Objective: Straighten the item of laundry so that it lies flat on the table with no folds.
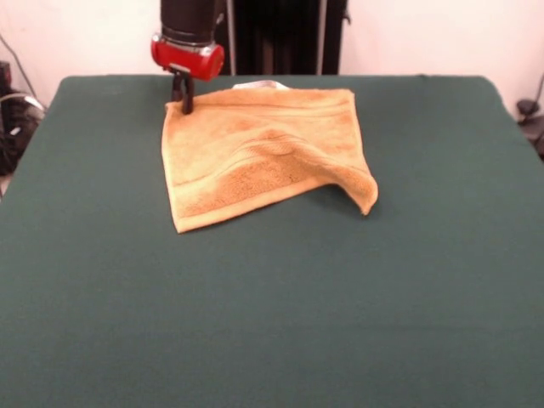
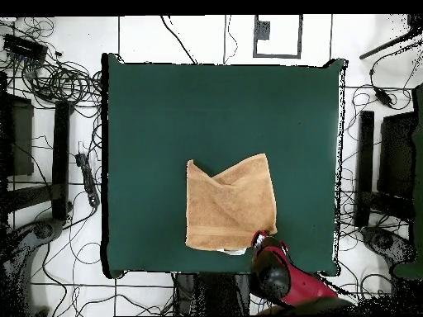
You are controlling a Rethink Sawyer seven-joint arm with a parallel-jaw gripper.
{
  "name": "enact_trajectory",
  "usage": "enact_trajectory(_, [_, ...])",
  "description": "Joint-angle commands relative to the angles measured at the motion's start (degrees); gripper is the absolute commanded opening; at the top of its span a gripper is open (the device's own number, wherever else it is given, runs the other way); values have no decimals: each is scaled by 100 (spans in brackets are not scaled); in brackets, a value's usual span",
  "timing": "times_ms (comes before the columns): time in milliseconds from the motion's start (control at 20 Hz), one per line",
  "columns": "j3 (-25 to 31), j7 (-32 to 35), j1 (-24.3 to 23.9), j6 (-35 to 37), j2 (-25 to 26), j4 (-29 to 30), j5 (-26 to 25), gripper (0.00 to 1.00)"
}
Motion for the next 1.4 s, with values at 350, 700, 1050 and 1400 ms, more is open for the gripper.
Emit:
enact_trajectory(350, [180, 1007, 40, -149, 687, -247, -27, 100])
enact_trajectory(700, [188, 867, 84, 93, 663, -322, -50, 100])
enact_trajectory(1050, [512, 584, 359, 1454, -591, -90, 129, 100])
enact_trajectory(1400, [724, 648, 447, 2188, -1102, -162, 188, 100])
